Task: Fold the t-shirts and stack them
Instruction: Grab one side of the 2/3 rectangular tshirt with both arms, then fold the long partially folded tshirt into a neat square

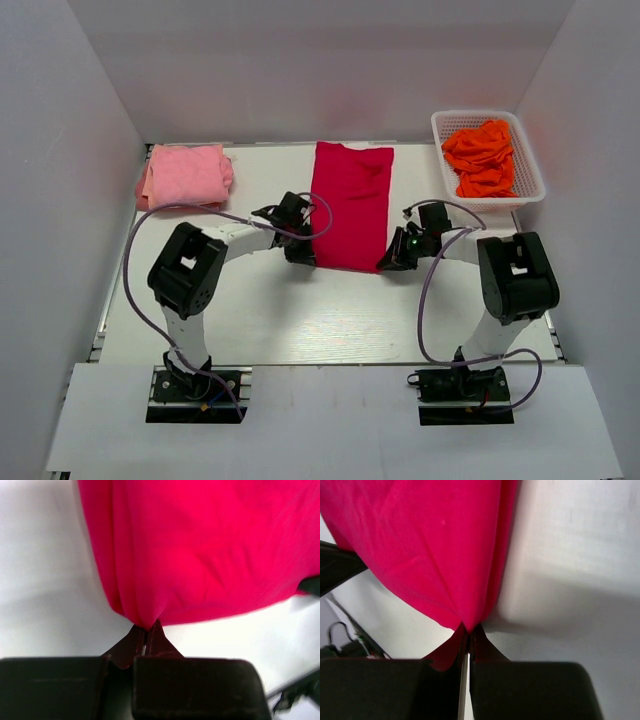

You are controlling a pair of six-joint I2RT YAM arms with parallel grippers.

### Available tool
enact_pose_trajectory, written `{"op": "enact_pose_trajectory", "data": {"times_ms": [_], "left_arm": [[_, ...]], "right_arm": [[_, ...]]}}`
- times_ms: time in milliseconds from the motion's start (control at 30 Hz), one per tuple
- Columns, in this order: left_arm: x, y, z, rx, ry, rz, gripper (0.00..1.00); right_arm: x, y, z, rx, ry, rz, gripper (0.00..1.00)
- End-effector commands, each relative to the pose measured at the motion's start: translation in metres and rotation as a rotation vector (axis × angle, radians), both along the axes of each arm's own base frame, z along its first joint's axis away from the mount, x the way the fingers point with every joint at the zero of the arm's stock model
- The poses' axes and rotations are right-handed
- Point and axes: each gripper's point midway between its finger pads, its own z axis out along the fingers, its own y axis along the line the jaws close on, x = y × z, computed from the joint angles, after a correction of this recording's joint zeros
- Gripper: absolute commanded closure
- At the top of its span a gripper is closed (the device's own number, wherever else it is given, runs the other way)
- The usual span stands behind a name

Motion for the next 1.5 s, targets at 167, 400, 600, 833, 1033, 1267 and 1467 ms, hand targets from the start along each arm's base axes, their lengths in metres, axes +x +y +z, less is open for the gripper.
{"op": "enact_pose_trajectory", "data": {"times_ms": [167,400,600,833,1033,1267,1467], "left_arm": [[-0.119,0.001,0.046,-0.113,0.09,-0.083,1.0],[-0.174,0.004,0.132,-0.255,0.076,-0.123,1.0],[-0.15,0.006,0.187,-0.236,-0.043,-0.065,1.0],[-0.088,0.016,0.215,-0.117,-0.225,0.087,1.0],[-0.035,0.015,0.21,-0.006,-0.3,0.189,1.0],[0.011,0.018,0.195,0.098,-0.301,0.248,1.0],[0.048,0.018,0.171,0.117,-0.268,0.263,1.0]], "right_arm": [[-0.112,-0.016,0.032,-0.069,0.103,0.15,1.0],[-0.179,-0.015,0.096,0.018,0.155,0.217,1.0],[-0.137,-0.008,0.167,0.037,-0.02,0.134,1.0],[-0.079,-0.003,0.182,-0.007,-0.057,0.088,1.0],[-0.028,0.008,0.194,0.033,-0.097,0.08,1.0],[0.017,0.007,0.185,0.055,-0.054,0.059,1.0],[0.043,0.013,0.17,0.13,0.0,0.069,1.0]]}}
